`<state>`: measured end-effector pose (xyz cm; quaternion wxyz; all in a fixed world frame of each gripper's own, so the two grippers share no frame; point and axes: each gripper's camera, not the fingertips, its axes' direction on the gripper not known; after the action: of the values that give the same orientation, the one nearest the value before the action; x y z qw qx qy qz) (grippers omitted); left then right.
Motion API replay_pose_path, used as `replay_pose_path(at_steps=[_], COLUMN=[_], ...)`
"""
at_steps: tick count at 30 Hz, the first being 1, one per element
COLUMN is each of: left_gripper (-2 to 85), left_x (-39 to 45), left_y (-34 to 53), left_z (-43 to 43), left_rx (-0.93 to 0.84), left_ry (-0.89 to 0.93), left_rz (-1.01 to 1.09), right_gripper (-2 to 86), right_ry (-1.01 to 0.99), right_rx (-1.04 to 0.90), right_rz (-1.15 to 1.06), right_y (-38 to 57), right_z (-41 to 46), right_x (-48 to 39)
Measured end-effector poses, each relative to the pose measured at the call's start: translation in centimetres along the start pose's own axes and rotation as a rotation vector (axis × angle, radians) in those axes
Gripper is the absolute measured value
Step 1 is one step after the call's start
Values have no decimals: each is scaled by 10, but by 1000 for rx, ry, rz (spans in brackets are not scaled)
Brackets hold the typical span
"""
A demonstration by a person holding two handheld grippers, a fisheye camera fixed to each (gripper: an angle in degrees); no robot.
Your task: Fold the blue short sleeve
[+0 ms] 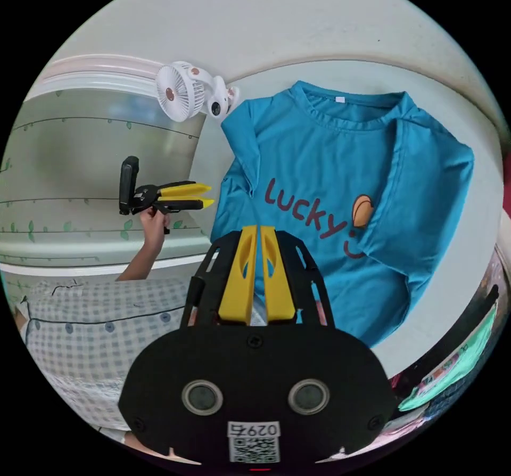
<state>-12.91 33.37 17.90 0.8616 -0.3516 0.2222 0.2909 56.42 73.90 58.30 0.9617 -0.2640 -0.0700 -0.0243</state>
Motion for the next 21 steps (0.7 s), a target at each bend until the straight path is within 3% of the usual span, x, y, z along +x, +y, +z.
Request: replay_pose_path(at_steps=[5,9,11,14,16,18,20,21], left_gripper=[115,113,110,100,81,49,28,21], left_x=[2,8,8,8,8,4,0,-4], left_y=[-5,-21,-27,-33,-34,-36,-40,-43], left_z=[15,36,44,56,63,68,73,76], left_rx=[-4,-57,-79,-114,-124,-120,-143,-154], left_ry=[5,8,41,59,69,71,100,134], left_rz=[-13,22,41,74,97,110,126,127], right_gripper=[161,165,146,40,27,21,25,37], right_ry=[258,490,498,344,67,-366,-471,-359], right_rx=[-38,-80,-106,2,142,282,313,270], right_rz=[-94,-131,-96,-34,21,111,136,170], right_y=[-99,-163,-182,-195,-194,-189,-182,-180], right_z=[53,112,128,114,87,60,46,40], right_x=[-58,-83,-76,-52,-25,29,55,60])
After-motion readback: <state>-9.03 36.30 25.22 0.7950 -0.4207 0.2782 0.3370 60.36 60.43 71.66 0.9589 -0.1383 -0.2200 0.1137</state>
